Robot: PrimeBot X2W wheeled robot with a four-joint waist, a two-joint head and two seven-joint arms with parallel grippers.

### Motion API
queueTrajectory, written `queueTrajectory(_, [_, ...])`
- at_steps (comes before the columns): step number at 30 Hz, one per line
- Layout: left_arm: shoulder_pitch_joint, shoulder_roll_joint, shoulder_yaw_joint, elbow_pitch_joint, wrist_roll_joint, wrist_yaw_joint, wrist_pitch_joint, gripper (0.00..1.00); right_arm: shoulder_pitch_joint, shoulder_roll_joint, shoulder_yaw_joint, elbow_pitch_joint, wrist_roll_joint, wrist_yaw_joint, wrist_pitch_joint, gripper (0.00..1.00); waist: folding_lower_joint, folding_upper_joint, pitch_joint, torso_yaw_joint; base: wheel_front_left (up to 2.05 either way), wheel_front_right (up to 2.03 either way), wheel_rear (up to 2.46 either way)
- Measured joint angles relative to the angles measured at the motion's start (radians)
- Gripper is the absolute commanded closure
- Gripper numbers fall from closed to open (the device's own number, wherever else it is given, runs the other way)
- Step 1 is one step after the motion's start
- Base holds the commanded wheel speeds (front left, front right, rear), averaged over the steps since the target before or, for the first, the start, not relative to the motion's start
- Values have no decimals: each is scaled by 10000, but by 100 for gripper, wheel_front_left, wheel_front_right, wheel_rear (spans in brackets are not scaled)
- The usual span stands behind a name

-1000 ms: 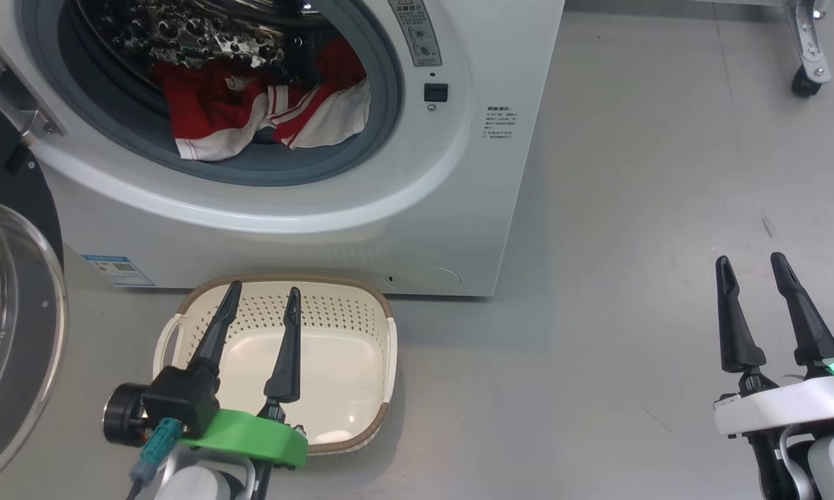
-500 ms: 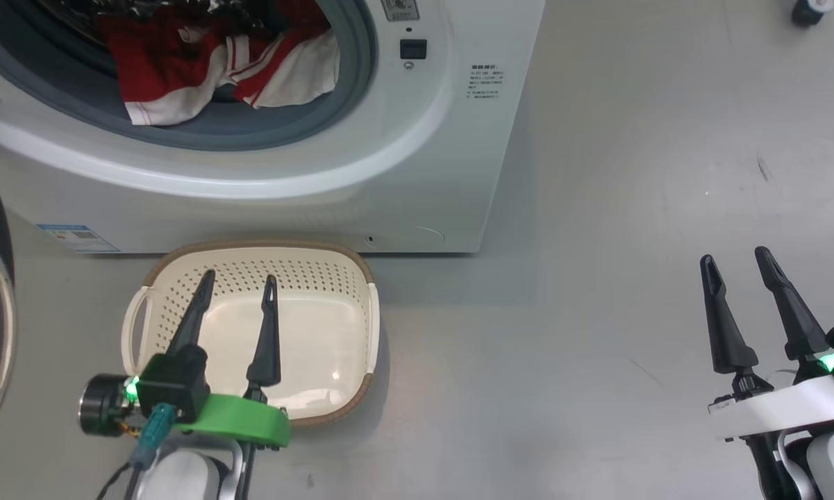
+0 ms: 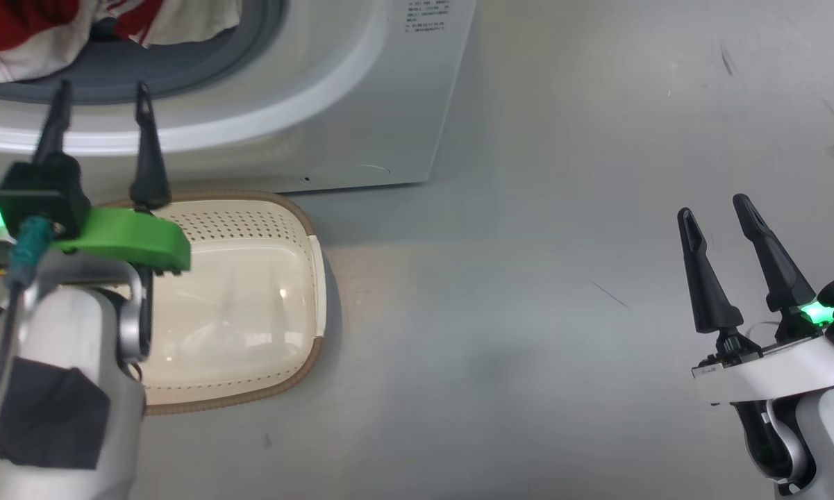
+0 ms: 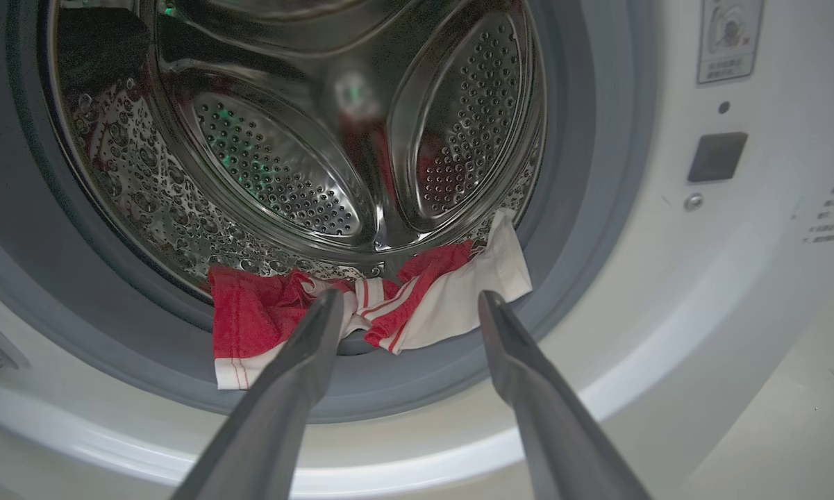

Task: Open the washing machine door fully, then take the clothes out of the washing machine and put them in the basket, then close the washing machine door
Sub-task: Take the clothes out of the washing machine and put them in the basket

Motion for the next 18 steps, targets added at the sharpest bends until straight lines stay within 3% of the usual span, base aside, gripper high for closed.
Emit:
queueTrajectory(11, [-2204, 834, 1001, 725, 606, 81, 1429, 0, -550, -140, 144, -128, 167, 0, 0, 0, 0, 0, 1202, -799, 0, 0, 0])
queueTrajectory(18, [-3843, 1467, 1689, 1312, 915, 81, 2922, 0, -1048, -257, 234, -290, 328, 0, 0, 0, 1, 0, 2138, -1142, 0, 0, 0])
